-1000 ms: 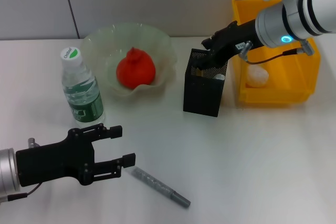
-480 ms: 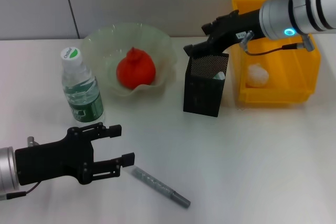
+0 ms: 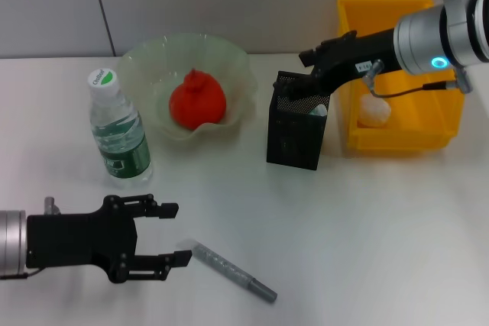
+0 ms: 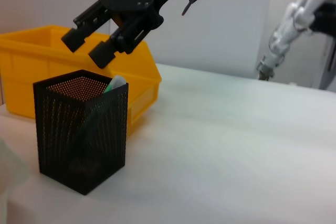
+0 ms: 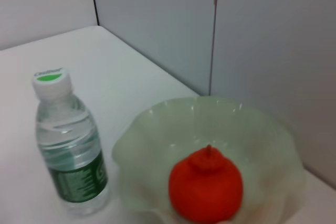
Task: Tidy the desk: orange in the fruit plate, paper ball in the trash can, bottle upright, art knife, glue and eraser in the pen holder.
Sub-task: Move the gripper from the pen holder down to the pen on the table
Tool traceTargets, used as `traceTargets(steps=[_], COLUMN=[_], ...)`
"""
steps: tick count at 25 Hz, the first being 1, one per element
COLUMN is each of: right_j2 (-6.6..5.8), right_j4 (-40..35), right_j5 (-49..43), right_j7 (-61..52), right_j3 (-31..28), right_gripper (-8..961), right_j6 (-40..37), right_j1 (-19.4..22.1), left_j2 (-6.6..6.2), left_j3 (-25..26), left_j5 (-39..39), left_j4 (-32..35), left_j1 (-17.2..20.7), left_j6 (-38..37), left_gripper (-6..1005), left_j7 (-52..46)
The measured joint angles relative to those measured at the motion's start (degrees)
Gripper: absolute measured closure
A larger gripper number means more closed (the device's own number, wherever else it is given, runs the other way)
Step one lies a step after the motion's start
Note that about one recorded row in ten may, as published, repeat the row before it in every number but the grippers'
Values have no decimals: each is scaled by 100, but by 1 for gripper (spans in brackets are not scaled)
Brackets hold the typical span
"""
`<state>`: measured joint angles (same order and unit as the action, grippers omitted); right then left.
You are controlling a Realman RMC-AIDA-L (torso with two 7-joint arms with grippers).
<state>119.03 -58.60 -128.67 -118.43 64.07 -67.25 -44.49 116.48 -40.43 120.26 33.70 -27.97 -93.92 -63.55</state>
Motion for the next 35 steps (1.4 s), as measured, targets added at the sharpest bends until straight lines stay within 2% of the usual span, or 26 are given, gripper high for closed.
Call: traceTargets(steps=[9, 15, 19, 23, 27, 31, 35], right_j2=[-25, -99, -160, -165, -17, 41, 77], right_j4=[-94, -288, -282, 131, 858, 1640, 2080], right_j5=[294, 541, 574, 426, 33, -25, 293], right_j7=[24, 55, -147, -331, -454, -467, -469], right_j3=[-126, -455, -620, -402, 126, 798, 1542], right_gripper=[197, 196, 196, 196, 196, 196, 197], right_j6=[-733, -1598, -2429, -2891, -2462, -1691, -1018], right_j1=[166, 193, -26, -417, -887, -1315, -1528], left_j2=[101, 123, 129, 145, 153, 122, 95], left_j3=[-464, -495, -322, 24, 196, 215, 260], left_j5=[61, 61, 19, 0, -12, -14, -16], left_j4=[801, 853, 741, 498, 421, 415, 413], left_j1=[-222, -297, -132, 142, 470, 683, 766], left_j6=[-33, 14, 28, 95, 65, -62, -199], left_gripper=[229, 229, 229, 229, 229, 229, 229], left_j7=[-36, -223, -318, -198, -174, -176, -185])
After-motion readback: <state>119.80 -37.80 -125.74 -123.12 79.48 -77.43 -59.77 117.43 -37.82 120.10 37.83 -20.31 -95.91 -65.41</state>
